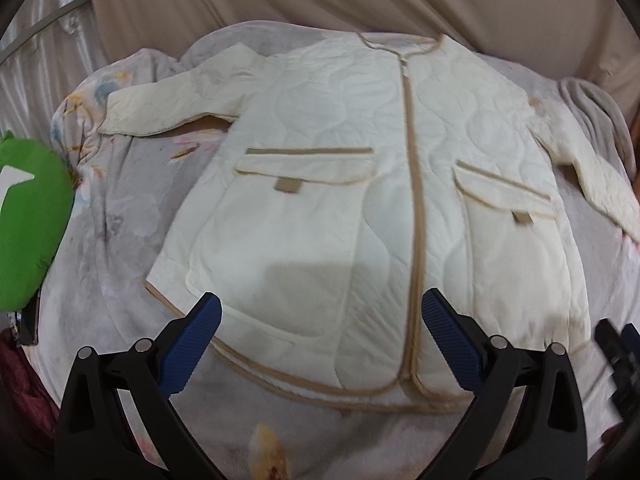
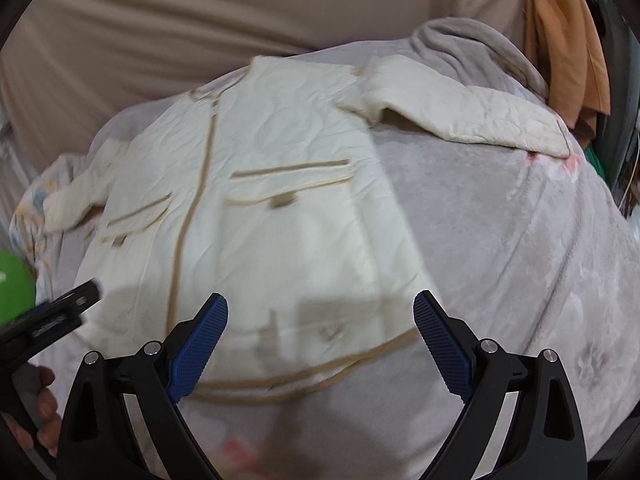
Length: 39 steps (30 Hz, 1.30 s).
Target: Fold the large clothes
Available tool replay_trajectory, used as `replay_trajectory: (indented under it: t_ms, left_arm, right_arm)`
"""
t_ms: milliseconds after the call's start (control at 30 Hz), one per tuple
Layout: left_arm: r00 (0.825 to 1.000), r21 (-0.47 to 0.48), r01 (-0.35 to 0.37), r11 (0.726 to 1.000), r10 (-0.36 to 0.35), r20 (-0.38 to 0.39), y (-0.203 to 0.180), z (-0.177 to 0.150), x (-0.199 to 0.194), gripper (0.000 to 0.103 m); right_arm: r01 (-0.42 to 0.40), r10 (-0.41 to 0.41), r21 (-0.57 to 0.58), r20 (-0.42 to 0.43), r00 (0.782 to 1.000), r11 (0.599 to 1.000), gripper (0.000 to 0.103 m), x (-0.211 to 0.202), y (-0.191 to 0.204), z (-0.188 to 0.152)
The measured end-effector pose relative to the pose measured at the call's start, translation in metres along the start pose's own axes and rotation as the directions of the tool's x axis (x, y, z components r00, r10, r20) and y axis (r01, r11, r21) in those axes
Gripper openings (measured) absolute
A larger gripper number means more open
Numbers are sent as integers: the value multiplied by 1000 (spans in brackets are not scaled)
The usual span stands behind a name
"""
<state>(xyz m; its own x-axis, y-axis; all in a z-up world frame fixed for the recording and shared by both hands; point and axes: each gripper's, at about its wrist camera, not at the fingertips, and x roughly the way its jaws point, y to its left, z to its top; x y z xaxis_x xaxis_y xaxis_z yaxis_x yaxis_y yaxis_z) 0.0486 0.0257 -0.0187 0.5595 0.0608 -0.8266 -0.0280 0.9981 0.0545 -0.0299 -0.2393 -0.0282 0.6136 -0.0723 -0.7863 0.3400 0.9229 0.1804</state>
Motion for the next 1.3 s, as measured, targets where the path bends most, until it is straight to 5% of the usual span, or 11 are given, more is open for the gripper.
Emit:
replay_trajectory:
  t_ms: [167, 367, 567, 633, 700, 767, 900, 1000, 1133, 1200, 1300]
  left_arm:
    - [1000, -84, -9, 996, 10, 10, 22, 27, 16, 98]
    - [999, -139, -44, 989, 46, 14, 38, 57, 35, 98]
    - [996, -198, -86, 976, 91, 12, 46, 80, 52, 98]
    - [995, -203, -92, 975, 97, 15, 46, 85, 55, 98]
    - [994, -206, -97, 974, 104, 24, 46, 91, 58, 98]
    - [994, -209, -94, 973, 103, 31, 46, 96, 59, 98]
    - [994, -217, -73, 974, 88, 63, 50, 110, 58, 98]
    - [994, -228, -49, 972, 70, 88, 54, 126, 59, 98]
    - [992, -256, 33, 966, -1, 123, 59, 146, 62, 98]
    - [989, -256, 87, 963, -53, 136, 59, 156, 68, 98]
    - [982, -271, 179, 946, -155, 107, 60, 169, 92, 98]
  right_arm:
    - [-23, 13, 231, 42, 999, 973, 92, 30, -110, 65]
    - [-7, -75, 511, 140, 987, 860, 92, 73, -255, 128]
    - [-19, -121, 666, 163, 979, 745, 92, 120, -337, 154]
    - [-6, -133, 681, 151, 979, 732, 82, 132, -342, 159]
    - [-13, -128, 687, 153, 980, 726, 49, 141, -343, 169]
    - [-25, -137, 675, 185, 973, 737, 15, 136, -331, 182]
    - [-246, 48, 472, 392, 919, 846, 13, 99, -241, 242]
    - [-395, 287, 168, 447, 847, 903, 12, 74, -121, 280]
    - [-593, 607, -137, 251, 754, 793, 19, 97, 46, 277]
    - [-617, 644, -199, 126, 755, 762, 44, 128, 106, 253]
    - [-567, 593, -239, 50, 804, 789, 44, 154, 142, 211]
